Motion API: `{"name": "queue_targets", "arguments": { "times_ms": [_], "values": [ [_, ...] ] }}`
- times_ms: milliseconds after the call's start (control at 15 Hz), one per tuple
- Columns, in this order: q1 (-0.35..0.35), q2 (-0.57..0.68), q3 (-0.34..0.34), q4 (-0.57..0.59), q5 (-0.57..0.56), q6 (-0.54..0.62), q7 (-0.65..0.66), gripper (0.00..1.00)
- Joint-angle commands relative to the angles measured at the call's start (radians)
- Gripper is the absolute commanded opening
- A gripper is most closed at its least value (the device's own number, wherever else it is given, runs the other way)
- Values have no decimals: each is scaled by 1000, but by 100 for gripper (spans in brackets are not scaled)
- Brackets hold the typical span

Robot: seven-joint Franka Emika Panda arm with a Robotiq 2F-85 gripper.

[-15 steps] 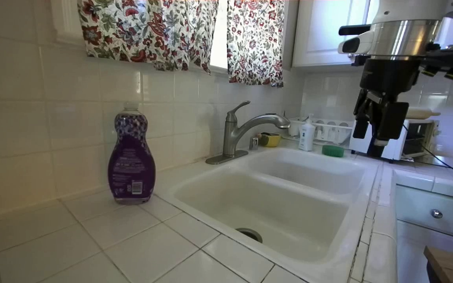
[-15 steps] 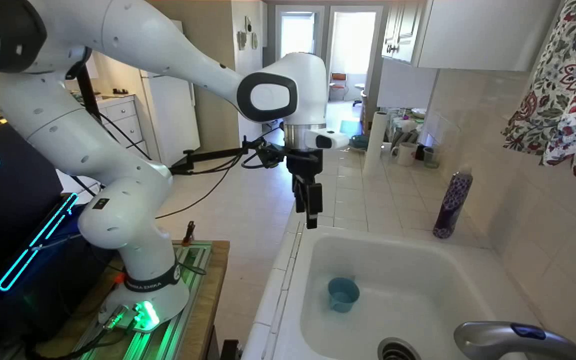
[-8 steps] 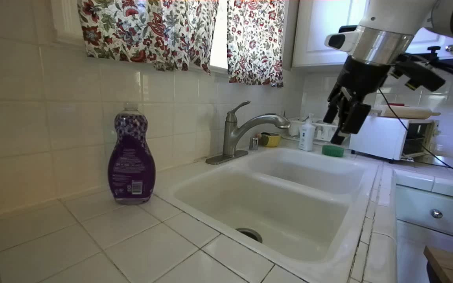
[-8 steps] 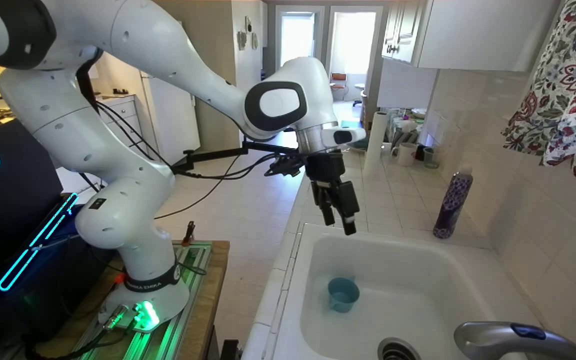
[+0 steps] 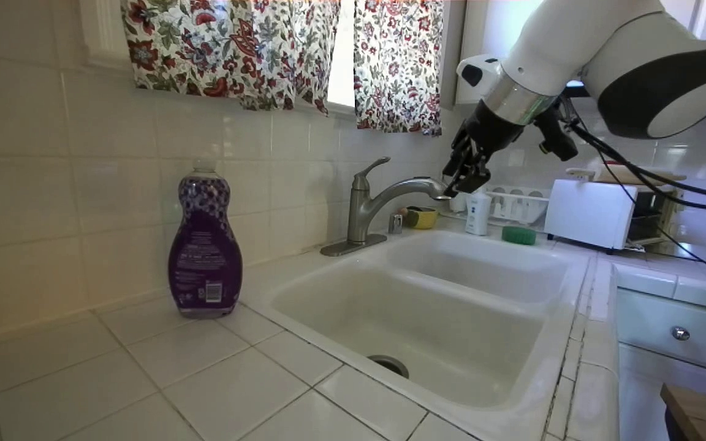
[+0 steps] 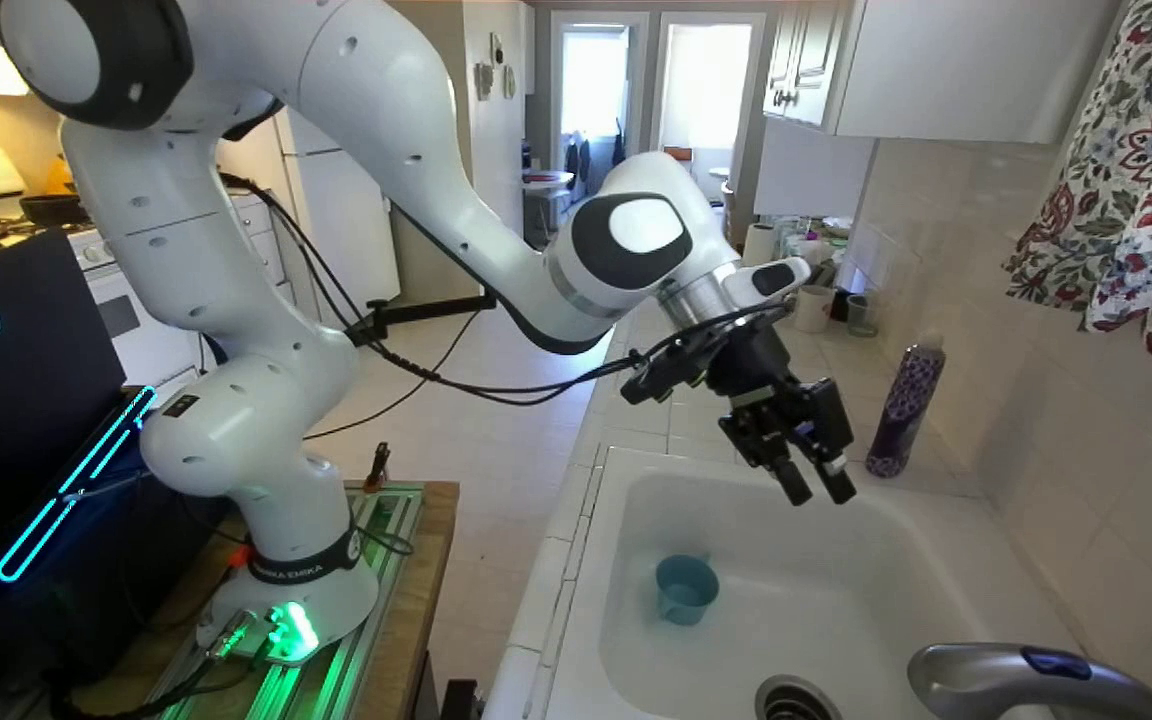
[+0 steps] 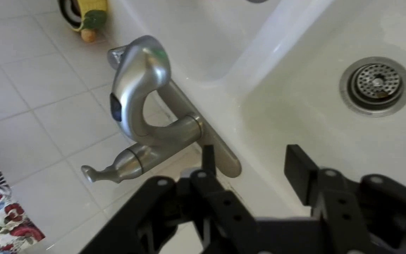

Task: Move the faucet head to the right

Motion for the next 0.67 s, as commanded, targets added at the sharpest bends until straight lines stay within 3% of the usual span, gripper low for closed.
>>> {"name": "queue_targets", "arguments": {
  "times_ms": [0,267,533,600],
  "values": [
    [-46,134,25,148,-228,2,149,24],
    [-50,235,18,241,-440,-33,300,0],
    [-39,300,13,281,-578,-115,413,0],
    [27,311,-54,286,-581,-142,425,0]
  ]
}}
